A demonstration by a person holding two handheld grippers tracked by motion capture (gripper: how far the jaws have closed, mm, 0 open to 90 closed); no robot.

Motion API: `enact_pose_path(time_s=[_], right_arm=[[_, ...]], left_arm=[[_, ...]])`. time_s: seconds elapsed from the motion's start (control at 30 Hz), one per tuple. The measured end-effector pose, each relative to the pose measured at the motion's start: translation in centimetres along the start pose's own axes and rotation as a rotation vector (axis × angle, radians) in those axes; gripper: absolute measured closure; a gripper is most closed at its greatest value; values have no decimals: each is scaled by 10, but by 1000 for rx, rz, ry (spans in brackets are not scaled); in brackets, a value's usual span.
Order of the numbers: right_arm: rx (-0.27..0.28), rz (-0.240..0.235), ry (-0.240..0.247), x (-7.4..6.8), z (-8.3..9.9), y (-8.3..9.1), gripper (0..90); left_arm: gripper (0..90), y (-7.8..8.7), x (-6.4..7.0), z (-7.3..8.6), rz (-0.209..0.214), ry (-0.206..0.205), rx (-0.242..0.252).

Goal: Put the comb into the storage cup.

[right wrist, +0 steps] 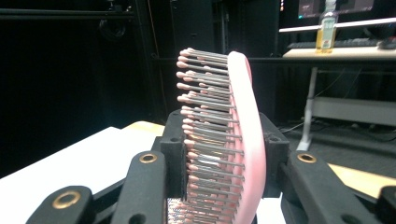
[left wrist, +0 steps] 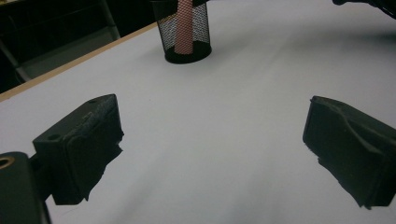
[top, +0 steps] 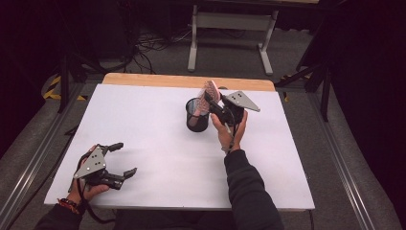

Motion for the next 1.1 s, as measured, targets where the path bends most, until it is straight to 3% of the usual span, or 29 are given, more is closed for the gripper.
enact_pose_path(time_s=[0.23, 0.4, 1.1], right_arm=[[7, 2, -26, 4, 3, 1, 630], [22, 41, -63, 13, 6, 4, 622], [-26, 95, -100, 33, 24, 8, 556]], left_arm=[[60, 0, 1, 0, -1, -3, 3], [60, 0, 1, -1, -16, -15, 4], [61, -1, 2, -1, -18, -16, 2]])
Point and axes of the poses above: each handheld gripper's, and its own axes: y roughly backward along the jaws, z roughly out of its underside, x roughly to its right, the point moved 6 cm from there along -y, roughly forward along the jaws, and after that the axes turned 7 degrees about x, right-handed, at the moved point
